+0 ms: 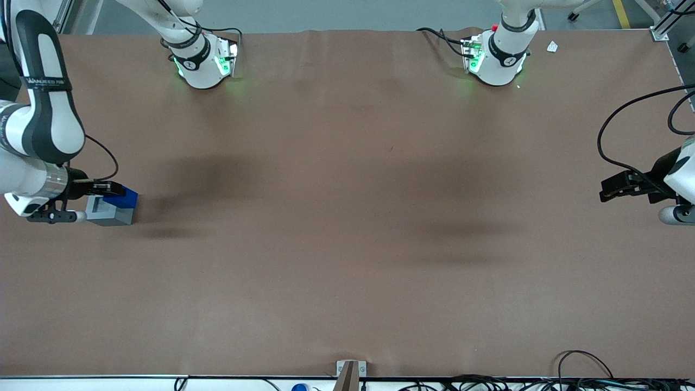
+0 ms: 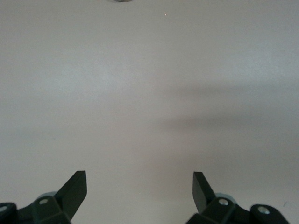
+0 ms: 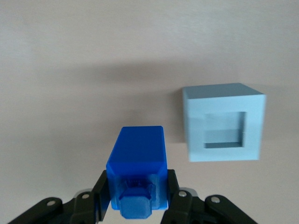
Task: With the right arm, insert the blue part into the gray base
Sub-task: 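Lift the blue block and carry it over the gray base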
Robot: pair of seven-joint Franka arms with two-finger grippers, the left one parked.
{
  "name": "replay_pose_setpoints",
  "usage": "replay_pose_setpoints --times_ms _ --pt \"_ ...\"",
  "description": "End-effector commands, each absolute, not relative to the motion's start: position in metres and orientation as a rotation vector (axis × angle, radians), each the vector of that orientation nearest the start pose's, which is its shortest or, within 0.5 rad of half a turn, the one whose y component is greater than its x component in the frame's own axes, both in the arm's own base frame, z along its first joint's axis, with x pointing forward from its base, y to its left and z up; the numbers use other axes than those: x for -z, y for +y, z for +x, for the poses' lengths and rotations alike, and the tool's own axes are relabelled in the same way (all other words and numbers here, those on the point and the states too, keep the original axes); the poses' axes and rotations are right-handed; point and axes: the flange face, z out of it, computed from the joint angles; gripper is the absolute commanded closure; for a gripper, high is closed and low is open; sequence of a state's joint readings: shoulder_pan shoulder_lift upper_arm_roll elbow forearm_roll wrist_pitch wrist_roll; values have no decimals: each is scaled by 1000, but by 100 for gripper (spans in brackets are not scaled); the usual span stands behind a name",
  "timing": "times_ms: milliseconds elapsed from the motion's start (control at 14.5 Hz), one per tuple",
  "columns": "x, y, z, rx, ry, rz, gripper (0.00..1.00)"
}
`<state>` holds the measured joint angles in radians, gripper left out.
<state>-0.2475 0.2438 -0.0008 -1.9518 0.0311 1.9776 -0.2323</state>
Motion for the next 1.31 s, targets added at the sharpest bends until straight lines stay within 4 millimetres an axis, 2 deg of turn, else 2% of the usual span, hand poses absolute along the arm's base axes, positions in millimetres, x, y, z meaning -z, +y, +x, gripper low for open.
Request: replay_pose_setpoints --times_ms 0,276,552,966,1241 --pt "-348 -150 563 -306 22 -3083 98" --pt "-352 -171 565 -293 -6 -3106 98" --pt "-336 -193 567 -318 -49 -3111 98" --pt "-320 -208 566 -355 -61 -3103 98" --pt "-313 -211 568 -374 -64 -3105 98"
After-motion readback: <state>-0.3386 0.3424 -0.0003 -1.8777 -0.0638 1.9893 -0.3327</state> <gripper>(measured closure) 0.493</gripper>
